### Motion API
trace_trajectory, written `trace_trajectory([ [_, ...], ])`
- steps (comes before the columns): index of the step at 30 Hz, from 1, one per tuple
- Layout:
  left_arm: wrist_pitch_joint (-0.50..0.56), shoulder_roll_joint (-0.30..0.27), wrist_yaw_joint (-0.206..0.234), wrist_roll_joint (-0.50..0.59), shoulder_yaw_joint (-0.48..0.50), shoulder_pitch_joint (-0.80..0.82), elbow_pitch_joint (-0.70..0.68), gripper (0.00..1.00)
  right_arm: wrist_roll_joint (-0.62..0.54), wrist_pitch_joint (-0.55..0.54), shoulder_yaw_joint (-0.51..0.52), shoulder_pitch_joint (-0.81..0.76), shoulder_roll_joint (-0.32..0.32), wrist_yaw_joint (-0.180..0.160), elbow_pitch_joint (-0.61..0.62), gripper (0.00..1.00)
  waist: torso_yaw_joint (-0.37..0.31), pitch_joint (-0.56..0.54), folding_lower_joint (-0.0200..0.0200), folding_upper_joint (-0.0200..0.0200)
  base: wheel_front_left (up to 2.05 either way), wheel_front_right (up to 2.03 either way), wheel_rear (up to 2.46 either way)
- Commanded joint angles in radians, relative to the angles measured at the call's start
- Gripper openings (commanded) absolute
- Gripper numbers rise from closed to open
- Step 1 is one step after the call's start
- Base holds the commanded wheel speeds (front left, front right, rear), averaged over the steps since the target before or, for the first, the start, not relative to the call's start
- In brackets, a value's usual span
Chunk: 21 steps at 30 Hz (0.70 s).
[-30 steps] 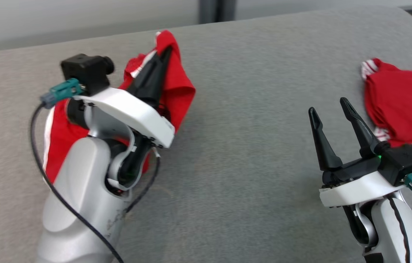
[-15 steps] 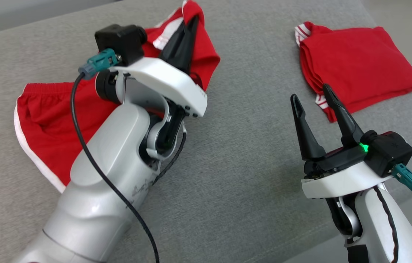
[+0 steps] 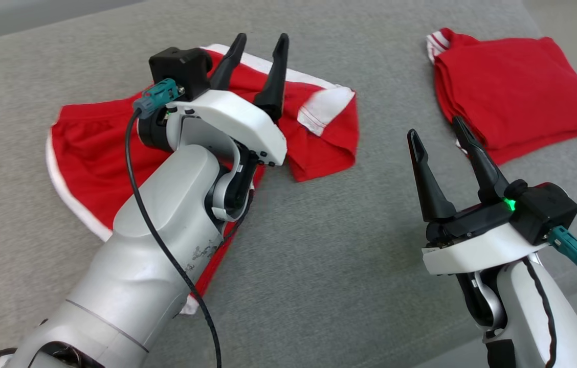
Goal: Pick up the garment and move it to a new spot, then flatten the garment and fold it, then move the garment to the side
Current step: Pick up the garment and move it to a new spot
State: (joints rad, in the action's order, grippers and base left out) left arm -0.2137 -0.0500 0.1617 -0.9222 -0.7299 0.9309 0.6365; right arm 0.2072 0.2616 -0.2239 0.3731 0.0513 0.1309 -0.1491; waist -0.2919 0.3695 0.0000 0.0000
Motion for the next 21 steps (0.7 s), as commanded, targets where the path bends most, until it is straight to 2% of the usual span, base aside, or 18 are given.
trace_trajectory([
  [1, -0.019, -0.01, -0.009, 0.013, 0.008, 0.018, 0.018, 1.0, -0.009, 0.004, 0.009, -0.009, 0.013, 0.0, -0.005, 1.0, 0.05, -0.037, 0.0, 0.0, 0.0, 0.0, 0.0],
  [3, -0.027, -0.018, -0.012, 0.021, 0.014, 0.015, 0.03, 1.0, -0.011, 0.004, 0.014, -0.012, 0.019, 0.0, -0.006, 1.0, 0.069, -0.05, 0.0, 0.0, 0.0, 0.0, 0.0],
  [9, -0.051, -0.102, -0.015, 0.078, 0.084, -0.042, 0.025, 1.0, -0.022, 0.004, 0.032, -0.044, 0.055, 0.0, -0.008, 1.0, 0.172, -0.117, 0.0, 0.0, 0.0, 0.0, 0.0],
  [15, -0.052, -0.209, 0.005, 0.185, 0.241, -0.207, -0.129, 1.0, -0.024, 0.005, 0.043, -0.078, 0.085, 0.0, -0.01, 1.0, 0.253, -0.169, 0.0, 0.0, 0.0, 0.0, 0.0],
  [21, -0.052, -0.228, -0.001, 0.281, 0.366, -0.429, -0.309, 1.0, -0.021, 0.005, 0.061, -0.115, 0.099, 0.0, -0.008, 1.0, 0.319, -0.205, 0.0, 0.0, 0.0, 0.0, 0.0],
])
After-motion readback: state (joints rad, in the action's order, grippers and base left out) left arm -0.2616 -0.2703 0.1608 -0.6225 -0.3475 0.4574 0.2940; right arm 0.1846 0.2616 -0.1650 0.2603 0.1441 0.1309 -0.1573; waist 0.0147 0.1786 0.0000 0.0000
